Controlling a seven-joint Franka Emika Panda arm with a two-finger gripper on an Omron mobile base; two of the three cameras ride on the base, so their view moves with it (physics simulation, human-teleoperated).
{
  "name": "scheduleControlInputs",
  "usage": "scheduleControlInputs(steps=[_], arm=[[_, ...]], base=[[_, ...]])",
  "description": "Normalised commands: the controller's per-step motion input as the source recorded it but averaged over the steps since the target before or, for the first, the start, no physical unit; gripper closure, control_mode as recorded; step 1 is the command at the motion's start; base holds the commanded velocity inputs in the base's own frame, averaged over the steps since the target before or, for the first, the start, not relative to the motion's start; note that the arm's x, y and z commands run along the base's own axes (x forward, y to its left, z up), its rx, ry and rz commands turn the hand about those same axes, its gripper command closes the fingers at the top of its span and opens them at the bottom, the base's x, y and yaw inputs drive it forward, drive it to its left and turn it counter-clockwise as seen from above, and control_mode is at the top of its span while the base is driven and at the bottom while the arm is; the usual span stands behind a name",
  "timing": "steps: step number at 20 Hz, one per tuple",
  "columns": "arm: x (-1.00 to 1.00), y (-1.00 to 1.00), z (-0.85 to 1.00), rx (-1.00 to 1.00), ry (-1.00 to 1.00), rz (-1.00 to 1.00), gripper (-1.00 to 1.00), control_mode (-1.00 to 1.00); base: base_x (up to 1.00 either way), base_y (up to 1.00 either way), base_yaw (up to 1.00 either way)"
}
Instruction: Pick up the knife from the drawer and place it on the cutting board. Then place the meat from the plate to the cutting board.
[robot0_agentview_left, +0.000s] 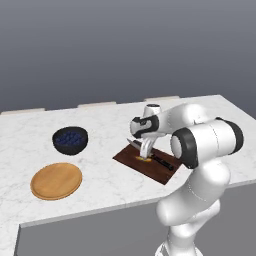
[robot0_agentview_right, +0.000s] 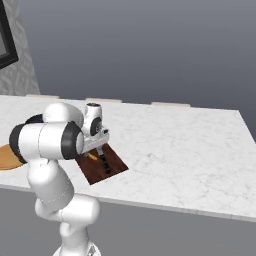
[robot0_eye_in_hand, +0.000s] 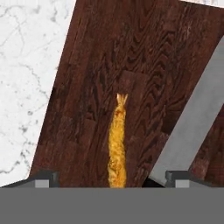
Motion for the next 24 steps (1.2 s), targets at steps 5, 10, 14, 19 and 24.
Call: scheduleControlInputs(steps=[5,10,14,19,24], arm=[[-0.33,-0.12,0.71,0.05,0.0,-0.06,-1.0,-1.0],[-0.59,-0.17,0.52,0.13,0.0,-0.27,-1.0,-1.0],[-0.93,-0.21,0.19,0.14,0.0,-0.36,-1.0,-1.0],[-0.68,-0.02,0.32,0.08,0.0,-0.39,-1.0,-1.0],[-0.34,0.0,0.71,0.02,0.0,-0.32,-1.0,-1.0]], base=[[0.0,0.0,0.0],[0.0,0.0,0.0],[0.0,0.0,0.0],[0.0,0.0,0.0],[0.0,0.0,0.0]])
